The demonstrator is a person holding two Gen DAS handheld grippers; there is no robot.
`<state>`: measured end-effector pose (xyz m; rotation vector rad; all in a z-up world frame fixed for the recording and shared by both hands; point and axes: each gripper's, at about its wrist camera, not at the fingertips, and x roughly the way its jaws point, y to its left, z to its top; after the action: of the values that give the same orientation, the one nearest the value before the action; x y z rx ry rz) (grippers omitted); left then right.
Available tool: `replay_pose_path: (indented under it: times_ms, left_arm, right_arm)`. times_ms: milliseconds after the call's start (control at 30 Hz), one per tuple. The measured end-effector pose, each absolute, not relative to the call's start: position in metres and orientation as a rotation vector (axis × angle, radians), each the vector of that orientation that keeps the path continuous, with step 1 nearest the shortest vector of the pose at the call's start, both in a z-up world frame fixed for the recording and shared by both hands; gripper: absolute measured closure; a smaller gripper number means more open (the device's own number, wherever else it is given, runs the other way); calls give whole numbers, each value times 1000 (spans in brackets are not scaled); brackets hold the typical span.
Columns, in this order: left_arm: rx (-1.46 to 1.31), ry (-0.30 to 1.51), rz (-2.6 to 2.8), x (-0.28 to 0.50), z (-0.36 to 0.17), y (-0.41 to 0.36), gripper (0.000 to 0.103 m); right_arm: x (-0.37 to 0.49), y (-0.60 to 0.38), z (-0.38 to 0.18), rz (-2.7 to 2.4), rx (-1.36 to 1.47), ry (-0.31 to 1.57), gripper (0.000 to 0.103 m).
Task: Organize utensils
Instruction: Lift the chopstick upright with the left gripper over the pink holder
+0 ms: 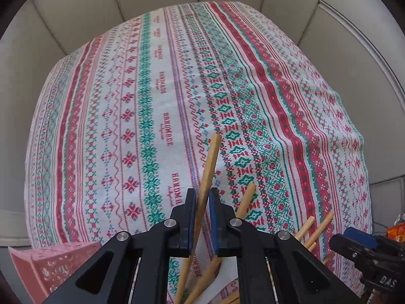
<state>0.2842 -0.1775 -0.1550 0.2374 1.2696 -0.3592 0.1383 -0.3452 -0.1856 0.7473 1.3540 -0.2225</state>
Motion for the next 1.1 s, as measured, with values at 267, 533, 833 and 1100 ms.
replay_pose_path:
  times_ms: [267,533,833,1100]
  left_arm:
    - [119,1106,-367,236,-89,-121,95]
    - [0,961,-367,194,-48,-63,96]
    - [-85,925,-368,188,-48,-28,96]
    - [-148,883,-370,182,-39,-2,96]
  right_arm:
    - [147,-346,-192,-224,875,1317,53]
    - [167,-338,-189,-343,815,1299,67]
    - [181,-315,-186,-464,679,1294,90]
    - [158,-340,-185,-315,905,1223,94]
